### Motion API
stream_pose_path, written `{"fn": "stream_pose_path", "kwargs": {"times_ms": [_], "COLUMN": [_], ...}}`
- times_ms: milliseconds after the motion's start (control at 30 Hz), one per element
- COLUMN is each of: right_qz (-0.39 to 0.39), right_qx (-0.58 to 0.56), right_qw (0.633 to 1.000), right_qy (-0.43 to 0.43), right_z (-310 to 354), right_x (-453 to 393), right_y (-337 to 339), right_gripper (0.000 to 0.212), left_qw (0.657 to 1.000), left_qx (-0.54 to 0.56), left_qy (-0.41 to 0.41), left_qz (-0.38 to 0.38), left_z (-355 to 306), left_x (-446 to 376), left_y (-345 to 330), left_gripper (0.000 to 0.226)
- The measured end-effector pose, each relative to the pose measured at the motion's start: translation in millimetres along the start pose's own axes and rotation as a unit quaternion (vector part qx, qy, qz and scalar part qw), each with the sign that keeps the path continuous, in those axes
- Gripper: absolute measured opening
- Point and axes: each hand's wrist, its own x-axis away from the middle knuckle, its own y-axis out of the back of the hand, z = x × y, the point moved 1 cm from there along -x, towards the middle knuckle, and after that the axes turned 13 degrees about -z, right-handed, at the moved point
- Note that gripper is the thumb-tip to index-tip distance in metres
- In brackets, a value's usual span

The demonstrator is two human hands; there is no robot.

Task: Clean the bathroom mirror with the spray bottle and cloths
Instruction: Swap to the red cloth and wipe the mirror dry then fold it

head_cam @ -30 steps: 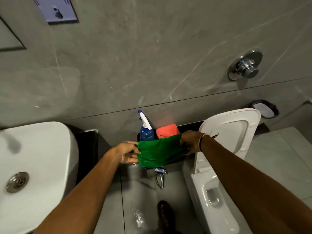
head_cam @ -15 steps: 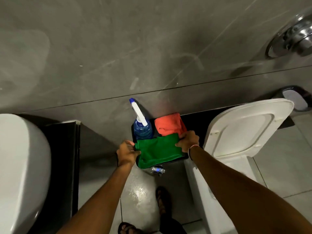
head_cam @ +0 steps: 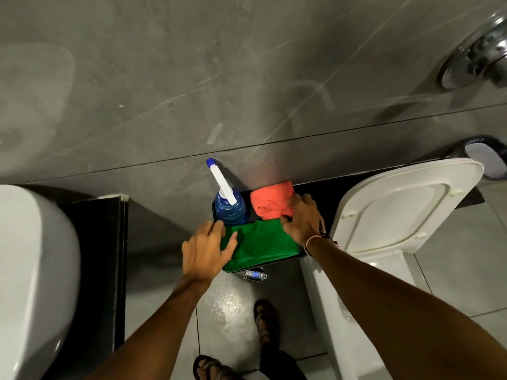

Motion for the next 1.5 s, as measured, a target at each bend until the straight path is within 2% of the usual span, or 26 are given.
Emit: {"fn": "stream_pose_path", "kwargs": {"times_ms": [133, 200, 300, 367, 467, 600, 667, 767, 933, 1033, 1133, 1200, 1267, 1333, 1400, 1500], "right_qz": [0.008, 0.013, 0.026, 0.027, 0.019, -0.008, -0.027, -0.046, 0.013, 0.046, 0.128, 0.179, 0.253, 0.321, 0.364, 0.37], "right_qx": [0.049, 0.067, 0.115, 0.14, 0.171, 0.155, 0.099, -0.028, -0.096, -0.13, -0.172, -0.208, -0.276, -0.322, -0.339, -0.34], "right_qw": [0.993, 0.987, 0.975, 0.967, 0.958, 0.961, 0.969, 0.986, 0.993, 0.987, 0.972, 0.959, 0.927, 0.89, 0.866, 0.857], "right_qy": [0.105, 0.144, 0.189, 0.211, 0.229, 0.23, 0.225, 0.158, 0.072, 0.084, 0.094, 0.074, 0.03, 0.027, 0.051, 0.114], "right_z": [16, 22, 24, 23, 24, 19, 18, 15, 15, 30, 53, 70, 88, 109, 131, 169], "right_x": [-15, -21, -31, -36, -38, -39, -39, -43, -64, -66, -61, -50, -43, -33, -24, -12], "right_y": [1, 0, -1, -4, -11, -11, 1, 30, 95, 144, 198, 241, 275, 306, 335, 380], "right_gripper": [0.059, 0.06, 0.063, 0.06, 0.045, 0.028, 0.027, 0.025, 0.033, 0.027, 0.027, 0.029, 0.027, 0.027, 0.023, 0.032], "left_qw": [0.976, 0.967, 0.977, 0.979, 0.977, 0.979, 0.979, 0.977, 0.945, 0.947, 0.949, 0.946, 0.951, 0.945, 0.909, 0.888], "left_qx": [-0.032, -0.025, 0.023, 0.03, 0.022, 0.038, 0.05, 0.077, 0.134, 0.169, 0.201, 0.226, 0.252, 0.319, 0.41, 0.45], "left_qy": [-0.213, -0.251, -0.212, -0.2, -0.202, -0.185, -0.185, -0.194, -0.292, -0.261, -0.214, -0.189, -0.145, -0.073, -0.047, -0.066], "left_qz": [-0.044, -0.033, 0.026, 0.037, 0.056, 0.075, 0.065, 0.04, -0.059, -0.075, -0.116, -0.132, -0.101, -0.012, 0.058, 0.068], "left_z": [-29, -47, -66, -71, -69, -57, -59, -71, -108, -126, -136, -136, -133, -128, -120, -95], "left_x": [-10, -14, -18, -17, -10, -5, -5, -9, -21, -29, -47, -57, -70, -80, -90, -99], "left_y": [12, 8, -3, -9, -15, -20, -15, 1, 50, 86, 119, 149, 172, 203, 235, 297], "left_gripper": [0.032, 0.031, 0.032, 0.036, 0.039, 0.037, 0.037, 0.039, 0.034, 0.041, 0.043, 0.056, 0.079, 0.097, 0.086, 0.04]}}
